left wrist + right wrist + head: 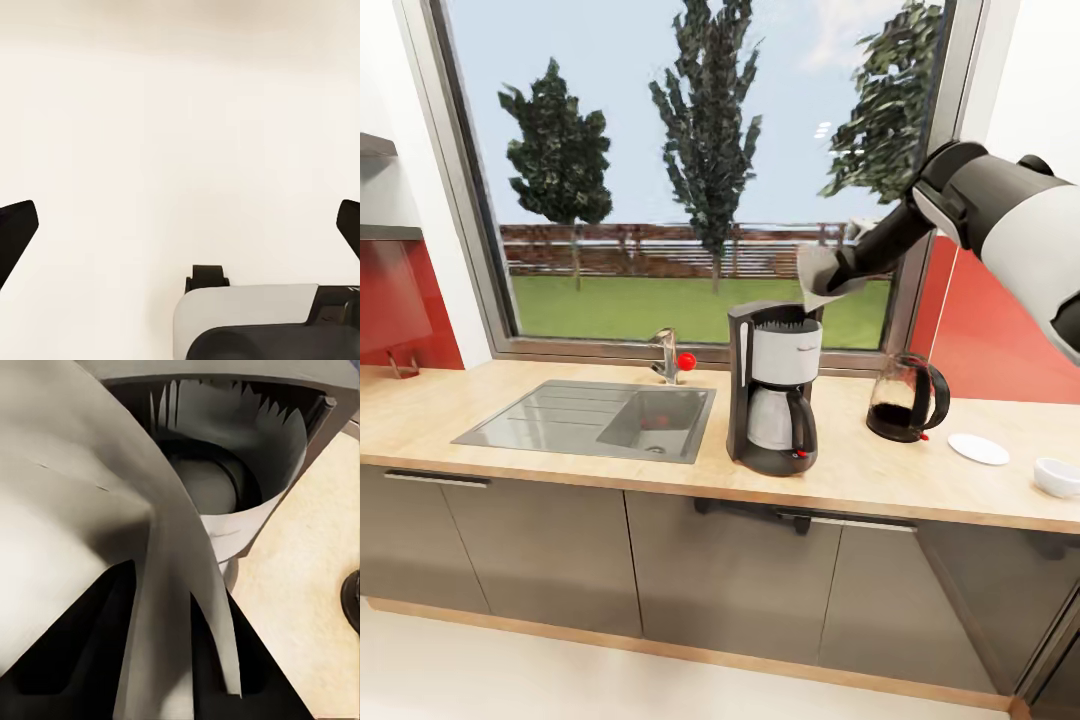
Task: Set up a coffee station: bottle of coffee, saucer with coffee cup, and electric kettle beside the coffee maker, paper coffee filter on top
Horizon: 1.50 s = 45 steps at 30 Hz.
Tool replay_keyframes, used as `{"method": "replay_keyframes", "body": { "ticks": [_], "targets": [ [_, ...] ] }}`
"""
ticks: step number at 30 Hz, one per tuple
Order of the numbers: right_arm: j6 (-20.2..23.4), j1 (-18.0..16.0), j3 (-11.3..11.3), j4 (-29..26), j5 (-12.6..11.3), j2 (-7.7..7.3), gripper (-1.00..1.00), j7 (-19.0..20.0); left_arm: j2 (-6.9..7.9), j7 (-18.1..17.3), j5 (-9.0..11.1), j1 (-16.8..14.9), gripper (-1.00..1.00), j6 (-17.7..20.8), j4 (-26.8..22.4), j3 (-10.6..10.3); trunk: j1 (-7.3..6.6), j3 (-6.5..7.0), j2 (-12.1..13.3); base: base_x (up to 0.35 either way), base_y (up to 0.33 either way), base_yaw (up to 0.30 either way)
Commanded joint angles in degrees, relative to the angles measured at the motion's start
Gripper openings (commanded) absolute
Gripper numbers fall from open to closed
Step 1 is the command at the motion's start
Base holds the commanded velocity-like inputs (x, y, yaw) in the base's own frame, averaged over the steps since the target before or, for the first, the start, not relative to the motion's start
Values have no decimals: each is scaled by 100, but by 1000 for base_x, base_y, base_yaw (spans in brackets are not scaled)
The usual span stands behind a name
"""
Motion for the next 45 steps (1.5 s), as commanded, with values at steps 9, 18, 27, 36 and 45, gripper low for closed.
{"method": "replay_keyframes", "body": {
  "ticks": [9,18,27,36,45],
  "targets": [
    [41,-6,173,19,-53,-13,-100,192,-2,-4,-3,2,100,-9,-8,-5,0,-6,-4,0,0,0],
    [41,-6,181,20,-53,-14,-100,426,-2,-3,-3,2,100,-12,-8,-7,0,-6,-4,0,0,0],
    [39,-3,178,12,-53,-13,-100,458,-2,-3,-3,2,100,-8,-8,-4,0,-6,-4,0,0,0],
    [40,12,178,12,-53,-9,-100,466,-2,-2,-3,2,100,-6,-8,6,0,-6,-4,86,0,0],
    [41,20,178,12,-53,-16,-100,466,-2,-1,0,2,100,-6,-8,10,0,-6,-4,17,0,0]
  ]
}}
